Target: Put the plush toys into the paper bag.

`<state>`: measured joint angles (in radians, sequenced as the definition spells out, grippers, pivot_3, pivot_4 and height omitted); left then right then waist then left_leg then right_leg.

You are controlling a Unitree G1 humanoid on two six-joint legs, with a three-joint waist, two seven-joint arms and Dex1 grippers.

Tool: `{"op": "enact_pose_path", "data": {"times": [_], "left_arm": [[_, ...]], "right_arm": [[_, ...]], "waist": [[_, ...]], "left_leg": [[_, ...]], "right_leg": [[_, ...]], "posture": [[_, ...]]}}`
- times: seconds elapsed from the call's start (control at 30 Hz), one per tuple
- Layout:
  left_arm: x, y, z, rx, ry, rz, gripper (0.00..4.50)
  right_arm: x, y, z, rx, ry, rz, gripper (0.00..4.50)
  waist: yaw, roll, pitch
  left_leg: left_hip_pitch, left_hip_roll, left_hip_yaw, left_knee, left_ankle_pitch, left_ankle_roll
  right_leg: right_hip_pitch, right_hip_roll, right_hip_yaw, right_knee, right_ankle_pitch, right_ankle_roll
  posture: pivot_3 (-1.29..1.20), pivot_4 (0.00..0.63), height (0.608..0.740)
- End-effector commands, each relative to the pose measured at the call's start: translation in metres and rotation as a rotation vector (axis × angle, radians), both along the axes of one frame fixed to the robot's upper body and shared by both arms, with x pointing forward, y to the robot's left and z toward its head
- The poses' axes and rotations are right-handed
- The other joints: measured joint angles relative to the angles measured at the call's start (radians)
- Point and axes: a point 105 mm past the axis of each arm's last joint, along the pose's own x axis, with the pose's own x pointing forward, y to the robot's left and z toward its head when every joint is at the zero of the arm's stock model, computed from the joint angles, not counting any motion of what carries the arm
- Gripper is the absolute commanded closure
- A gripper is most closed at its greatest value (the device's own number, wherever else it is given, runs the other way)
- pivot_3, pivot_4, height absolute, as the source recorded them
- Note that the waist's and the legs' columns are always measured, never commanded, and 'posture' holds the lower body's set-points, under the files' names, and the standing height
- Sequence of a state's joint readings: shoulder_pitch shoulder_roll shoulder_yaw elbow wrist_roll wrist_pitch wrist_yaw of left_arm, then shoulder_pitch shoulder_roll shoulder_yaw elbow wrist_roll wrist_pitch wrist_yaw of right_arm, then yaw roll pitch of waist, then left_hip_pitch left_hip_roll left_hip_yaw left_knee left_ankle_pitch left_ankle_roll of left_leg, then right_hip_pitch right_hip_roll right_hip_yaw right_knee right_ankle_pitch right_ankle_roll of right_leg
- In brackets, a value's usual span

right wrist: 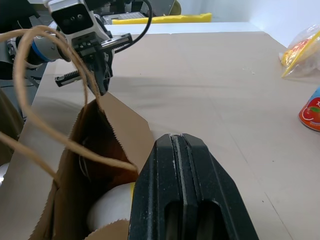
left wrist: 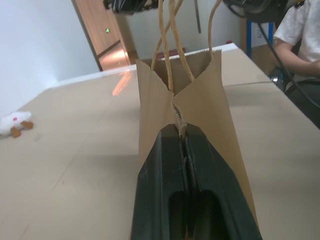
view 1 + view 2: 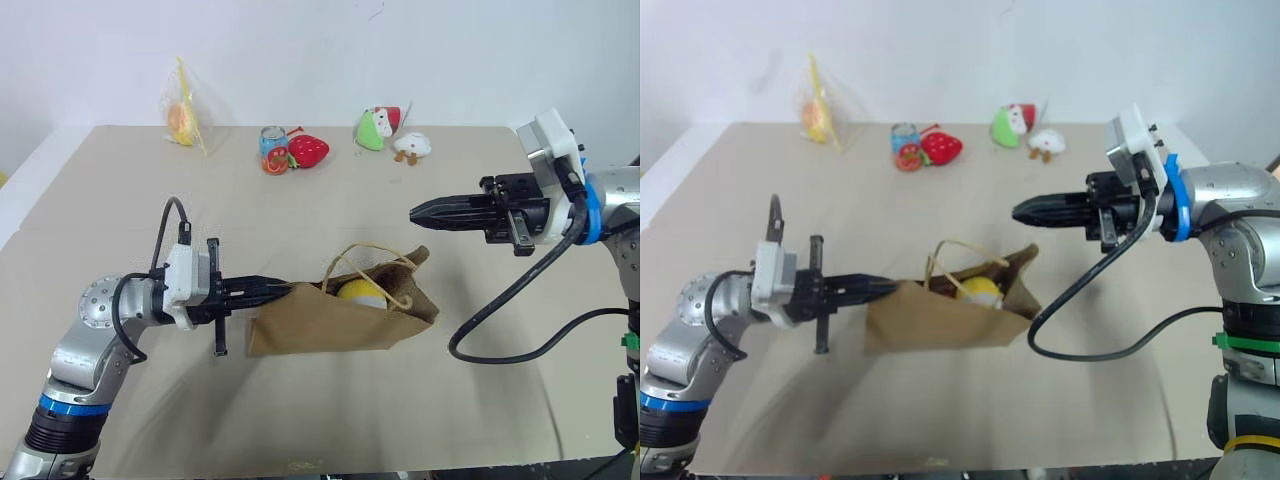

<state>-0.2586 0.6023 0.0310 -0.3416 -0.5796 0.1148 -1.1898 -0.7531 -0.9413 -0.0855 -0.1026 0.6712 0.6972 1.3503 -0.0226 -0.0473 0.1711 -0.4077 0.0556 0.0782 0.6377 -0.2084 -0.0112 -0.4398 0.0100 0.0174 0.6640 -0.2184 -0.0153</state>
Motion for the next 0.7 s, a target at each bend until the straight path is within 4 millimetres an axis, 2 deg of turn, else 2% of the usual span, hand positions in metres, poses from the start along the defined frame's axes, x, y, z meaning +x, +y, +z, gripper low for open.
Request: {"op": "enact_pose_path", "data": {"times": [0.03,0.17,0.2,0.23,0.27,0.3,0.33,0.4,0.43,0.47,0.5,0.57,0.67,0.7], "left_arm": [[0.011,0.012,-0.010,0.052,0.019,0.051,4.46],[0.018,0.016,-0.015,0.070,0.055,0.071,4.50],[0.018,0.017,-0.015,0.077,0.068,0.074,4.50],[0.018,0.017,-0.015,0.083,0.075,0.067,4.23],[0.016,0.018,-0.013,0.095,0.071,0.057,3.93],[0.015,0.018,-0.012,0.103,0.067,0.049,3.80],[0.014,0.019,-0.010,0.109,0.062,0.045,3.34],[0.014,0.023,0.007,0.085,0.056,0.076,2.42],[0.015,0.026,0.017,0.064,0.062,0.099,2.28],[0.014,0.029,0.025,0.047,0.072,0.118,1.65],[0.013,0.031,0.032,0.038,0.079,0.131,1.50],[0.011,0.040,0.040,0.019,0.117,0.191,0.65],[0.012,0.062,0.034,0.065,0.135,0.293,0.10],[0.011,0.067,0.034,0.081,0.132,0.313,0.10]], "right_arm": [[-0.005,0.006,0.011,0.022,-0.019,0.040,4.50],[-0.010,0.011,0.013,0.042,0.038,0.066,3.53],[-0.011,0.012,0.013,0.042,0.046,0.074,2.90],[-0.011,0.012,0.012,0.040,0.042,0.076,2.88],[-0.011,0.012,0.012,0.040,0.042,0.077,2.29],[-0.011,0.012,0.011,0.040,0.041,0.076,2.08],[-0.010,0.012,0.011,0.041,0.040,0.074,1.67],[-0.008,0.010,0.010,0.044,0.038,0.056,0.71],[-0.005,0.008,0.010,0.048,0.032,0.043,0.56],[-0.004,0.006,0.009,0.050,0.028,0.033,0.00],[-0.003,0.005,0.009,0.052,0.027,0.025,0.00],[-0.001,0.001,0.007,0.055,0.026,0.012,0.00],[-0.001,-0.004,0.004,0.048,0.032,0.003,0.00],[-0.002,-0.006,0.003,0.042,0.033,0.002,0.00]], "waist": [[0.000,0.000,0.000],[0.000,0.000,0.000],[0.000,0.000,0.000],[0.000,0.000,0.000],[0.000,0.000,0.000],[0.000,0.000,0.000],[0.000,0.000,0.000],[0.000,0.000,0.000],[0.000,0.000,0.000],[0.000,0.000,0.000],[0.000,0.000,0.000],[-0.001,0.000,0.000],[-0.001,0.000,0.000],[-0.001,0.000,0.000]], "left_leg": [[0.000,0.000,0.000,0.000,0.000,0.000],[0.000,0.000,0.000,0.000,0.000,0.000],[0.000,0.000,0.000,0.000,0.000,0.000],[0.000,0.000,0.000,0.000,0.000,0.000],[0.000,0.000,0.000,0.000,0.000,0.000],[0.000,0.000,0.000,0.000,0.000,0.000],[0.000,0.000,0.000,0.000,0.000,0.000],[0.000,0.001,0.000,0.000,0.000,0.000],[0.000,0.001,0.000,0.000,0.000,0.000],[0.000,0.001,0.000,0.000,0.000,0.000],[-0.001,0.001,0.000,0.000,0.000,0.000],[0.000,0.002,0.000,0.000,0.000,0.000],[0.000,0.003,0.001,0.000,0.000,0.000],[0.000,0.002,0.000,0.000,0.000,0.000]], "right_leg": [[0.000,0.000,0.000,0.000,0.000,0.000],[0.000,0.000,0.000,0.000,0.000,0.000],[0.000,0.000,0.000,0.000,0.000,0.000],[0.000,0.000,0.000,0.000,0.000,0.000],[0.000,-0.001,0.000,0.000,0.000,0.000],[0.000,-0.001,0.000,0.000,0.000,0.000],[0.000,-0.001,0.000,0.000,0.000,0.000],[0.000,0.000,0.000,0.000,0.000,0.000],[0.000,0.000,0.000,0.000,0.000,0.000],[0.000,0.000,0.000,0.000,0.000,0.000],[0.000,0.000,0.000,0.000,0.000,0.000],[-0.001,0.000,0.000,0.000,0.000,0.000],[0.000,0.001,0.000,0.000,0.000,0.000],[0.000,0.001,0.000,0.000,0.000,0.000]], "posture": [[0.00,0.150,0.740],[0.00,0.150,0.740],[0.00,0.150,0.740],[0.00,0.150,0.740],[0.00,0.150,0.740],[0.00,0.150,0.740],[0.00,0.150,0.740],[0.00,0.150,0.740],[0.00,0.150,0.740],[0.00,0.150,0.740],[0.00,0.150,0.740],[0.00,0.150,0.740],[0.00,0.150,0.740],[0.00,0.150,0.740]]}}
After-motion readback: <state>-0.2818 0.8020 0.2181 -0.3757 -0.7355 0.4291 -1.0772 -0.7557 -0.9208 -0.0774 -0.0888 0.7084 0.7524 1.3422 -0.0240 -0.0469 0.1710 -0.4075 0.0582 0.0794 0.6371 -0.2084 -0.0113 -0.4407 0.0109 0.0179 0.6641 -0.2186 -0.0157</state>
